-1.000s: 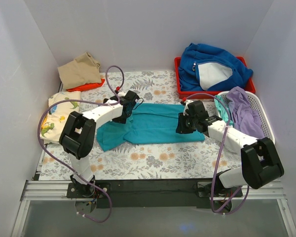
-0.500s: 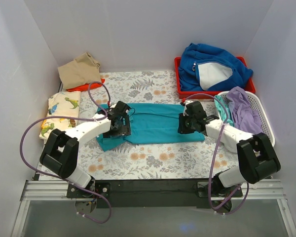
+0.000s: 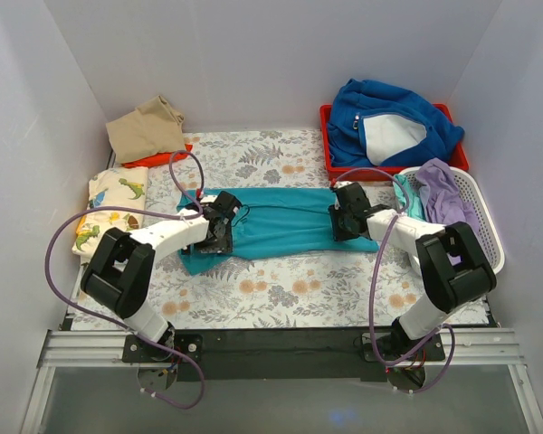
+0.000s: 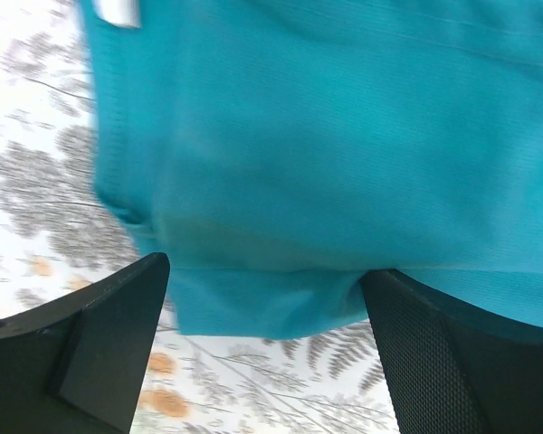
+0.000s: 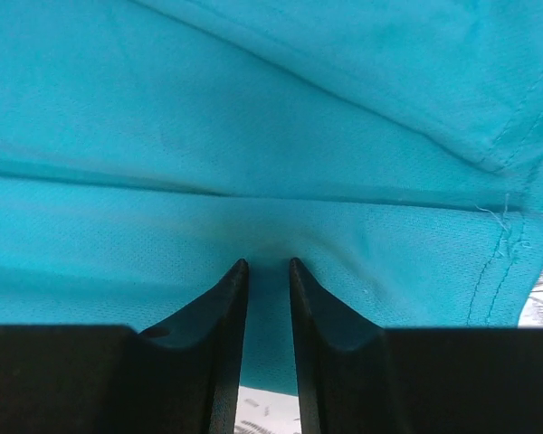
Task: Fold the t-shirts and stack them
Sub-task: Fold the tshirt
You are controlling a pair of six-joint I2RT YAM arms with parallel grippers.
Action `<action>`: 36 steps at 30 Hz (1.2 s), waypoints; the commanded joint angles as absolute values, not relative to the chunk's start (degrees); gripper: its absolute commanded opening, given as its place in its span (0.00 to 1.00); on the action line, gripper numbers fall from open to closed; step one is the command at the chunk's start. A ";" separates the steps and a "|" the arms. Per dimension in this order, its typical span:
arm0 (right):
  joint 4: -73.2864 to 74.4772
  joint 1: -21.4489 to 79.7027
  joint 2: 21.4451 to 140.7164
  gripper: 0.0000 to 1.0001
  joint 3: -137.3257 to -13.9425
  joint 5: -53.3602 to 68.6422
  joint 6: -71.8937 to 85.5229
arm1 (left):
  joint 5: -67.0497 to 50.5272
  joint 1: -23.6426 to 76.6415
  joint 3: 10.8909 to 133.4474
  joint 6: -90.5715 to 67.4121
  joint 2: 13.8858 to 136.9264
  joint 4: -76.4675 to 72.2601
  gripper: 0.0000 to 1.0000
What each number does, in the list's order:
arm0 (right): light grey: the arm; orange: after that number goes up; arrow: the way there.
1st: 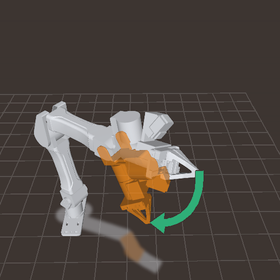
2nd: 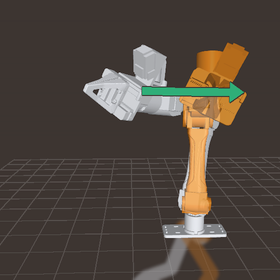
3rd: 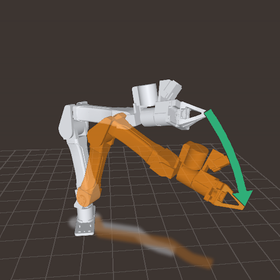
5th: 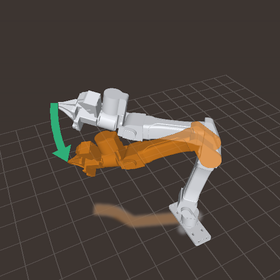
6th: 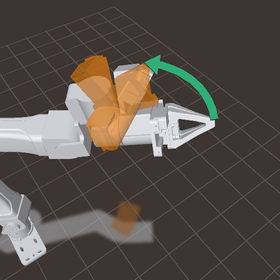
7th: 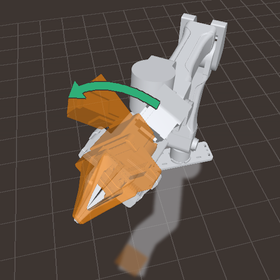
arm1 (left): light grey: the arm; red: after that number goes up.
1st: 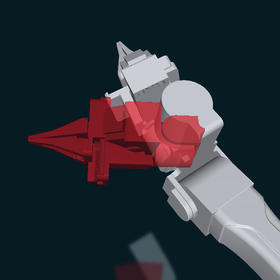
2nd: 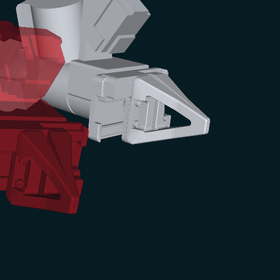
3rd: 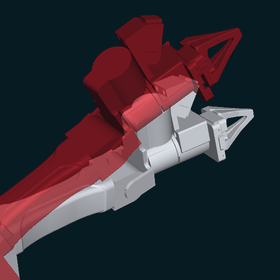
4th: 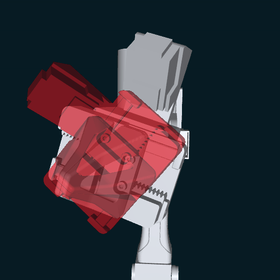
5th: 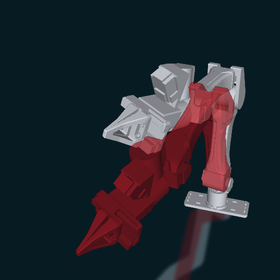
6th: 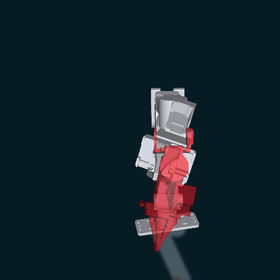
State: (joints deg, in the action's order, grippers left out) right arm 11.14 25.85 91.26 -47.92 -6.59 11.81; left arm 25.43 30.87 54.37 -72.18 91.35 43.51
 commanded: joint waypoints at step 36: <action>-9.49 37.97 77.40 0.62 -38.58 -27.41 26.39 | 13.43 35.07 58.28 -82.44 96.24 8.62 0.80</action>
State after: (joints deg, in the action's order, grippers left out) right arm -5.80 38.28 70.57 -40.14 -14.35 28.67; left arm 3.22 35.38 61.08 -82.52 95.61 12.75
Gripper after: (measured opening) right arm 0.624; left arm 0.796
